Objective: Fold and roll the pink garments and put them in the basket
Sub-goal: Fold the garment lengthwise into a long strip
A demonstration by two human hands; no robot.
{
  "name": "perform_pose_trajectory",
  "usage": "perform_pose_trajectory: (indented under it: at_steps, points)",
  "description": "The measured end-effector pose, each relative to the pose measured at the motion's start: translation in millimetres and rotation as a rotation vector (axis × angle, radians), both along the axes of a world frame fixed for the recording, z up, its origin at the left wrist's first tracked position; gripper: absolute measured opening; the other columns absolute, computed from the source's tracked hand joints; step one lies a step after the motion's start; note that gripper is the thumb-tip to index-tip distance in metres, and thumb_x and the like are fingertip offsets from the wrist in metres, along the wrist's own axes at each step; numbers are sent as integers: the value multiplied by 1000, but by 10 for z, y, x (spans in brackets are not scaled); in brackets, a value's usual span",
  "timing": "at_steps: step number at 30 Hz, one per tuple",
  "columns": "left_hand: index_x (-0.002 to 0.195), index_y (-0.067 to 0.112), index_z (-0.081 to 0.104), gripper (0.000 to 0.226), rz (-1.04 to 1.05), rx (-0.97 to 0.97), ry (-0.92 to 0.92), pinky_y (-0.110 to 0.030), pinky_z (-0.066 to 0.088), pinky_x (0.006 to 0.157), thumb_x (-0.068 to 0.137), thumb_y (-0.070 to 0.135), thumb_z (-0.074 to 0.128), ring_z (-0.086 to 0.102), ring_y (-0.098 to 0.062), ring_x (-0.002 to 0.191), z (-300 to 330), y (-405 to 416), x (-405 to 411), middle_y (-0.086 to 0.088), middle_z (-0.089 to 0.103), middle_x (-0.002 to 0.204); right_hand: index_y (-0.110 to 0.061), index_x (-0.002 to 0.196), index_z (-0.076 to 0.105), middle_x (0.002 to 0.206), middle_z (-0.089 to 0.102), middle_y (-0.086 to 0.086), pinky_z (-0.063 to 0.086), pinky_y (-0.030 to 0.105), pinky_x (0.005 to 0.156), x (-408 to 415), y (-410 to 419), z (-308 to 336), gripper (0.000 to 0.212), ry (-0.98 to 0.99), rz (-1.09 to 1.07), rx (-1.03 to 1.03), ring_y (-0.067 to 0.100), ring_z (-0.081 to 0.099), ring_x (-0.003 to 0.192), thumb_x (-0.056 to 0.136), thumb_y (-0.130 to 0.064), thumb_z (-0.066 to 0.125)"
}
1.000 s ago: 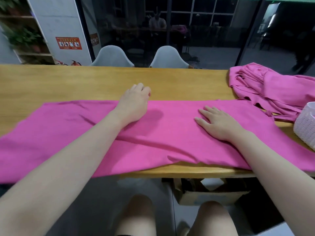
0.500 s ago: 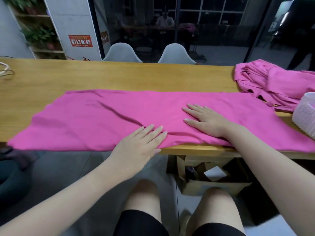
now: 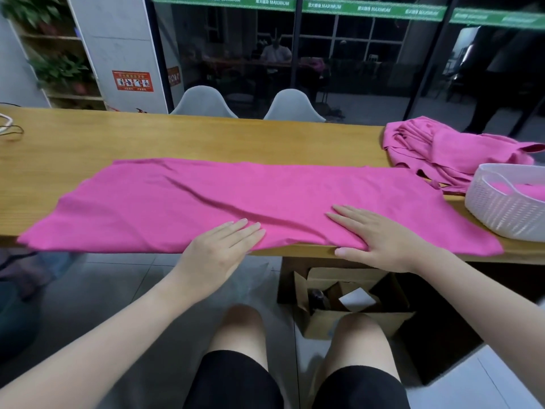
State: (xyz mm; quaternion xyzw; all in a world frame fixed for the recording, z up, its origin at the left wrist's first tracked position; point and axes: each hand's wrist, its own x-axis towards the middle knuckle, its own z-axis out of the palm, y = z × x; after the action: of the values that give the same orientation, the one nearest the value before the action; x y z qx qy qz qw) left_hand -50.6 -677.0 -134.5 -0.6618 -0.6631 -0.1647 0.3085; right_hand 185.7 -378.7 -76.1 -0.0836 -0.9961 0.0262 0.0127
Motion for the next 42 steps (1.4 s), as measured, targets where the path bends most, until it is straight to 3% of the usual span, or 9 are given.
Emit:
perform_pose_trajectory:
  at_steps: [5, 7, 10, 16, 21, 25, 31, 34, 42]
  points:
    - [119, 11, 74, 32, -29, 87, -147, -41, 61, 86, 101, 25, 52, 72, -19, 108, 181, 2, -8, 0, 75, 117, -46, 159, 22, 164, 13, -24, 7, 18, 122, 342, 25, -11, 63, 63, -12, -23, -6, 8, 152, 100, -68, 28]
    - [106, 11, 75, 29, -3, 107, -147, -41, 60, 65, 101, 31, 53, 72, -19, 86, 332, 4, -26, 1, 75, 98, -43, 154, 39, 158, 31, -24, 26, 19, 116, 464, 45, 36, 53, 121, -38, -43, -6, 28, 145, 103, -55, 36]
    - [96, 14, 72, 30, 31, 104, -131, -41, 54, 58, 101, 36, 52, 66, -20, 75, 549, 49, -83, 3, 70, 86, -23, 127, 69, 123, 72, -3, 50, 36, 88, 583, 181, 102, 28, 288, -126, 24, 23, 66, 115, 101, -27, 58]
    - [80, 19, 59, 49, 126, 55, -132, -39, 45, 49, 102, 58, 38, 56, -23, 54, 992, 274, -458, 3, 60, 63, -21, 83, 60, 81, 65, 4, 39, 38, 63, 559, 496, 488, 18, 490, -363, 108, 35, 64, 81, 100, -28, 58]
    - [68, 22, 48, 62, 231, -59, -238, -38, 46, 55, 96, 75, 33, 53, -18, 56, 1339, 629, -919, 4, 55, 58, -16, 87, 65, 85, 69, 8, 51, 43, 70, 155, 922, 769, 31, 472, -457, 95, 34, 63, 82, 103, -38, 50]
    - [63, 19, 49, 66, 294, -177, -338, -40, 45, 59, 89, 79, 38, 53, -18, 60, 1446, 1016, -1322, 3, 57, 59, -21, 88, 64, 95, 71, 12, 42, 40, 67, -230, 1353, 830, 30, 371, -500, 69, 35, 62, 87, 105, -41, 49]
    - [64, 12, 48, 74, 352, -354, -499, -38, 40, 59, 85, 83, 41, 53, -22, 61, 1095, 1523, -1906, -1, 55, 60, -24, 80, 60, 84, 64, 2, 42, 38, 70, -766, 1896, 603, 30, 190, -460, -87, 31, 62, 86, 102, -42, 54]
    - [65, 16, 52, 66, 399, -355, -464, -37, 40, 59, 89, 77, 41, 55, -19, 64, 759, 1593, -2016, 1, 58, 62, -22, 76, 58, 75, 61, -1, 46, 41, 68, -834, 2051, 227, 34, 274, -468, -129, 32, 61, 82, 98, -48, 58]
    - [66, 18, 48, 59, 391, -256, -387, -37, 40, 58, 92, 71, 42, 52, -13, 61, 624, 1601, -2080, 5, 56, 59, -24, 90, 64, 91, 73, 1, 53, 44, 76, -794, 2118, 47, 22, 468, -504, -84, 31, 66, 90, 94, -46, 65]
